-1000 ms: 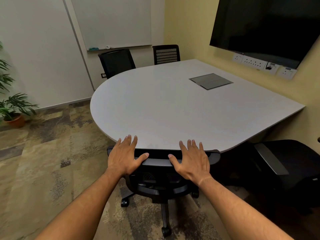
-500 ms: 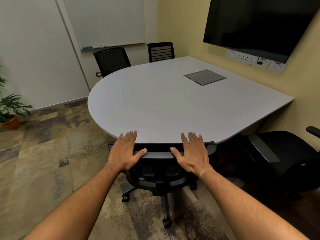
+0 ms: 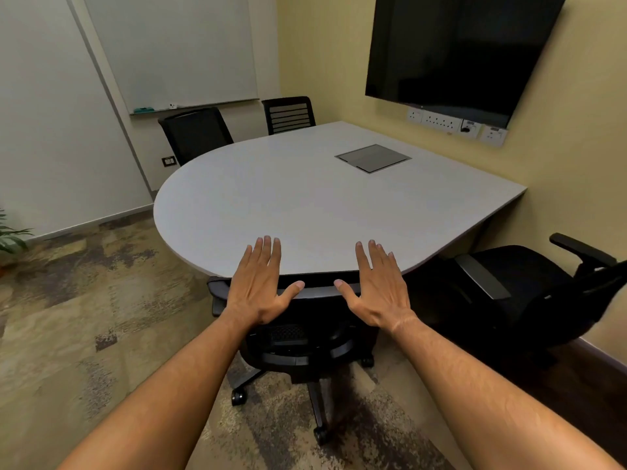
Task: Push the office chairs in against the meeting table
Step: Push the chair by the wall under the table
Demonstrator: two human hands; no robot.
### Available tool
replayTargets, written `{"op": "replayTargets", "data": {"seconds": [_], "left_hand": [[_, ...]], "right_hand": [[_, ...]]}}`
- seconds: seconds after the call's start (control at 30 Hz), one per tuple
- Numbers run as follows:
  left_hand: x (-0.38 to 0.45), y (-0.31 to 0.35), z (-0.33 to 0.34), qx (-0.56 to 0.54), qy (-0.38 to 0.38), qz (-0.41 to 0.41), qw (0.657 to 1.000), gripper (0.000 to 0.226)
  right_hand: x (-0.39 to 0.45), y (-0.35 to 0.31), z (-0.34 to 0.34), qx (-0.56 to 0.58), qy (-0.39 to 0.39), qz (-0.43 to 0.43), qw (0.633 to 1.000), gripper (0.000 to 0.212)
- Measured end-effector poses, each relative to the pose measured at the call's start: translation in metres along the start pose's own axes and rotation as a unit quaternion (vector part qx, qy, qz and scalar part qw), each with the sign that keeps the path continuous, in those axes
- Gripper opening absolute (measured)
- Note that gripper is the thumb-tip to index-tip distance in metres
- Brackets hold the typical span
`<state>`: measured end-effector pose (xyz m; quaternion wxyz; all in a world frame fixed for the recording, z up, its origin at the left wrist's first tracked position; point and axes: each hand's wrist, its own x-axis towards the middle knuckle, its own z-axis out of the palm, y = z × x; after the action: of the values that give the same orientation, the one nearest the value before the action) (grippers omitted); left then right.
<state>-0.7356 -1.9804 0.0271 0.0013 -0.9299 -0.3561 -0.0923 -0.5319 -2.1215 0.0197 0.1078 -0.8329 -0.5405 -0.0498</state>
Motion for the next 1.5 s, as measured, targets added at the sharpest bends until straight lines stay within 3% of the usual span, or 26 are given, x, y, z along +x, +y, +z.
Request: {"op": "replayTargets", "data": {"seconds": [0.37,1.0,1.5], "left_hand": [[0.018,0.096,-0.012,0.002,0.024,0.072,0.997,0.104],[0.114,0.454,0.005,-0.040,0.075,0.151,0.985,0.106],[0.260,0.653,0.067,-0.063,0.074,0.205,0.974,0.105]], "right_hand": [[-0.050,0.082,-0.053,-0.026,0.059,0.046,0.997,0.093],[-0.130,0.410,-0.124,-0.028,0.094,0.108,0.989,0.093],[-0.088,0.635,-0.127,-0.024,0.118,0.171,0.978,0.093]]}}
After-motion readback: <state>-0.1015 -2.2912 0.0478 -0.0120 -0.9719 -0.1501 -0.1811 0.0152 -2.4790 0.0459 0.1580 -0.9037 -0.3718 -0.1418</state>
